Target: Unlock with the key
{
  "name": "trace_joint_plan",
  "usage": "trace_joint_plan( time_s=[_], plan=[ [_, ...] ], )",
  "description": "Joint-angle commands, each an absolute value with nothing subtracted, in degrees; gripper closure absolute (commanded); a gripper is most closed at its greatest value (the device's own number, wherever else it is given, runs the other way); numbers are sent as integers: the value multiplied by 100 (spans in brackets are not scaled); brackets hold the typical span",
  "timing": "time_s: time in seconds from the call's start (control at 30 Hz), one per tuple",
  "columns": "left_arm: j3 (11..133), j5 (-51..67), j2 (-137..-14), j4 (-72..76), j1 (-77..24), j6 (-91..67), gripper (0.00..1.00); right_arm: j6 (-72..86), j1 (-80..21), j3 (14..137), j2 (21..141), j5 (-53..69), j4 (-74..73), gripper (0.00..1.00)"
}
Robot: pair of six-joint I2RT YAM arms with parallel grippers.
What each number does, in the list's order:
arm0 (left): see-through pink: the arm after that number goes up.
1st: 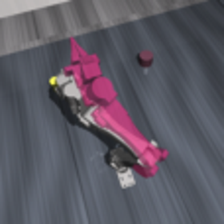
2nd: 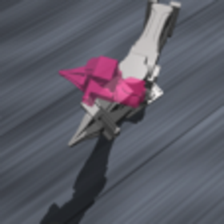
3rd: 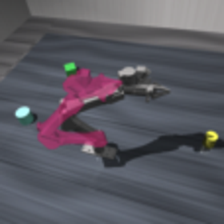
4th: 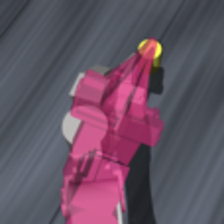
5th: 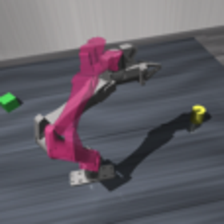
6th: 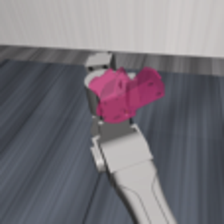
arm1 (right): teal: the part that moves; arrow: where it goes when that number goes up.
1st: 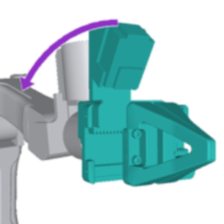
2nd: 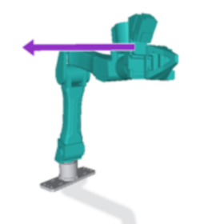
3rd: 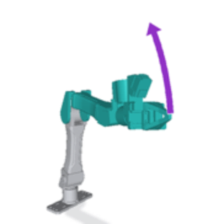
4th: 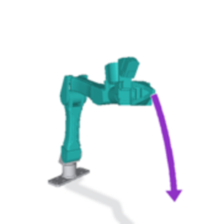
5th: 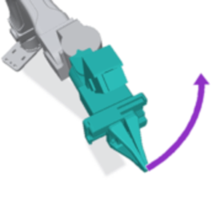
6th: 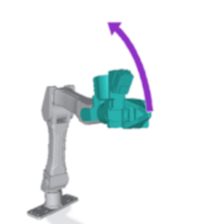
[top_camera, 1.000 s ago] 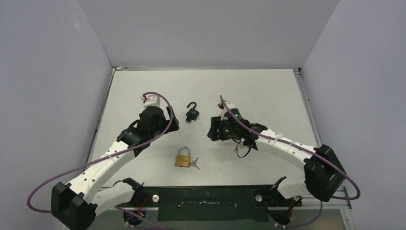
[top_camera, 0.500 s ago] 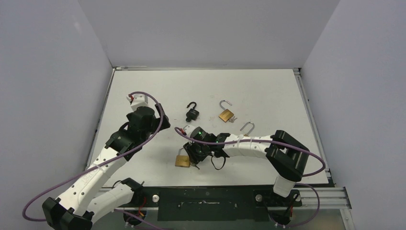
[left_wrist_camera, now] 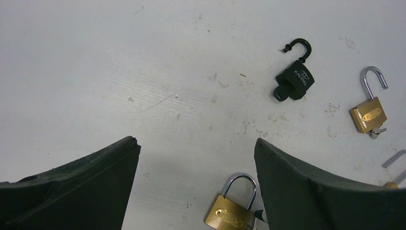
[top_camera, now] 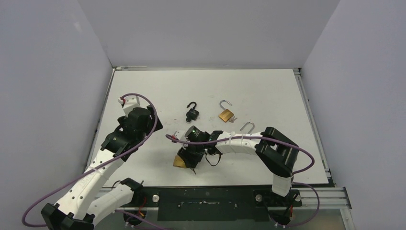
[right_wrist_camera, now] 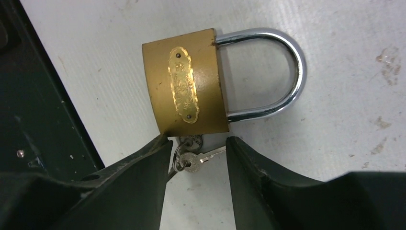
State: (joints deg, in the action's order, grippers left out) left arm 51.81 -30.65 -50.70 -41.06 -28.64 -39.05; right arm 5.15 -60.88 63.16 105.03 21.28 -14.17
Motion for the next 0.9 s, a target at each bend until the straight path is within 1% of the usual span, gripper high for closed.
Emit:
trace_joint_plan(
  time_s=[0.0, 0.23, 0.4, 0.57, 0.67, 0.73, 0.83, 0.87],
  plan=[
    [5489, -3109, -5024, -4111, -2774, -3957, 13, 225, -6151, 6453, 10421, 2501, -1630, 52],
    [5472, -2939, -5153, -3973, -2692, -3956, 13, 173, -6190, 6374, 10380, 2545, -1786, 52],
    [5444, -2853, -5207, -3899, -2631, -3983, 13, 212, -6332, 6399, 10481, 1858, -1817, 56],
    [5431, -2813, -5218, -3879, -2568, -4005, 13, 394, -6481, 6380, 10450, 909, -1859, 69],
    [5413, -2791, -5221, -3878, -2537, -4032, 13, 455, -6581, 6310, 10301, 536, -1940, 77],
    [5390, -2765, -5221, -3862, -2517, -4055, 13, 496, -6600, 6226, 10192, 521, -1959, 84],
    [5352, -2702, -5217, -3827, -2492, -4092, 13, 510, -6601, 6149, 10072, 644, -2001, 98],
    [5343, -2676, -5220, -3809, -2488, -4102, 13, 523, -6594, 6140, 10038, 665, -2023, 100]
  ],
)
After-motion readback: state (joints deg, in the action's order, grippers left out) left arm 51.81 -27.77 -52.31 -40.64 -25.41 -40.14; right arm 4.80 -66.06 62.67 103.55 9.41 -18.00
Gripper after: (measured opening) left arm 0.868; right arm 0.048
